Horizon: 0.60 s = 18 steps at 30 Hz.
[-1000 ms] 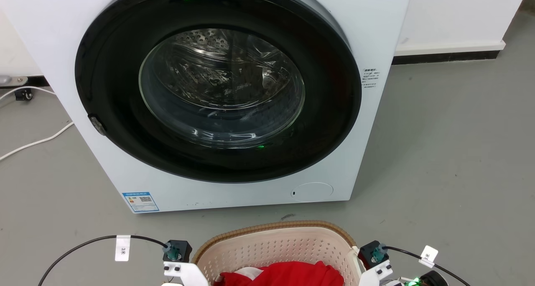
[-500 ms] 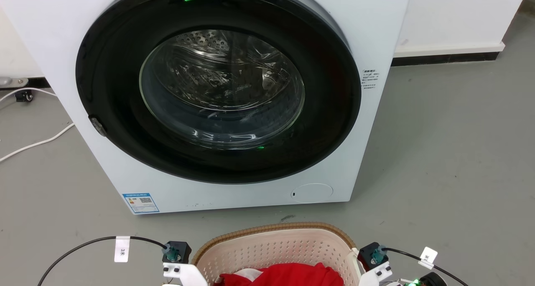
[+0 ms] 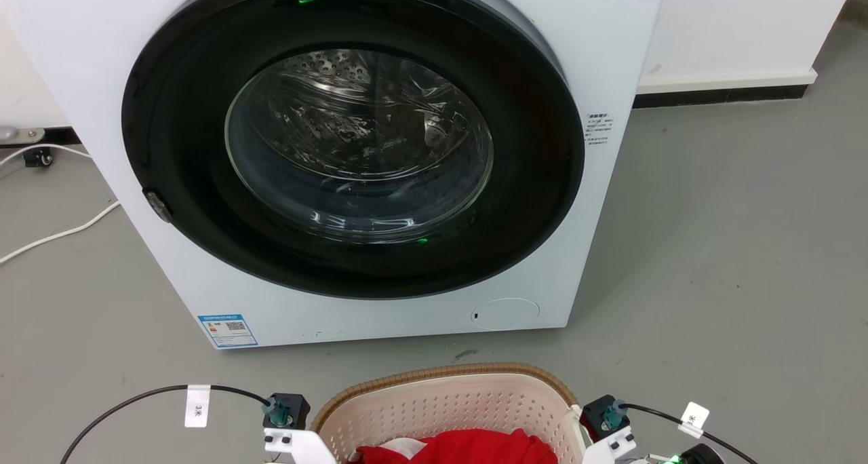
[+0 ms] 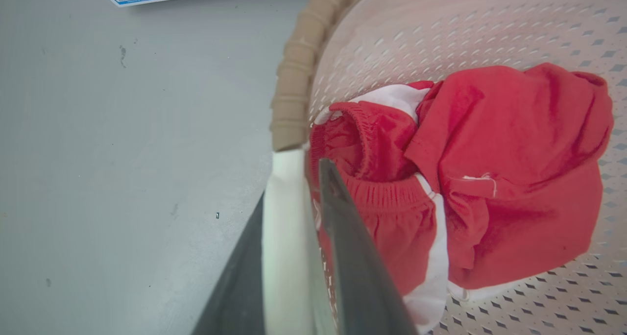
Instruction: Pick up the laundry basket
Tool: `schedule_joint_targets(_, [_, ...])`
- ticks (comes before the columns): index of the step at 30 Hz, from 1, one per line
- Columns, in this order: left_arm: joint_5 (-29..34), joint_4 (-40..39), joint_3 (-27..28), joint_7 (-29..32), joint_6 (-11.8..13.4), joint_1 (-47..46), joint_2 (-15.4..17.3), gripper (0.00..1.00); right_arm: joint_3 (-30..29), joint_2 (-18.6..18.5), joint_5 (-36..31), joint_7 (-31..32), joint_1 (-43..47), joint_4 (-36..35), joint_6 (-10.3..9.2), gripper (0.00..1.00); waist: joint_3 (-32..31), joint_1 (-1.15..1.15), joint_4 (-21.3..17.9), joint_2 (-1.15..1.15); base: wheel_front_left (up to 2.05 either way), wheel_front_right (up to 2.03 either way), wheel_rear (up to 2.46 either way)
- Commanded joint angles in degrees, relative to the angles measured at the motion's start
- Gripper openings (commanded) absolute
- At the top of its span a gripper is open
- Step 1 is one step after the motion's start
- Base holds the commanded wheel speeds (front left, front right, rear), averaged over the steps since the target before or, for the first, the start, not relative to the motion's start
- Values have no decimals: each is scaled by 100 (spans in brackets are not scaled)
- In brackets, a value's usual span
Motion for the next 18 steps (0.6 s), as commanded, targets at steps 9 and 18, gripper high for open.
schedule_joint_targets(9, [-84, -32, -127, -92, -80, -102, 7, 0, 7, -25, -90, 16, 110, 23, -1, 0, -3, -1, 13, 0, 0, 0, 0])
schedule_joint_targets(18, [-186, -20, -213, -104, -80, -112, 8, 0, -24, -25, -114, 39, 114, 24, -1, 0, 5, -1, 16, 0, 0, 0, 0])
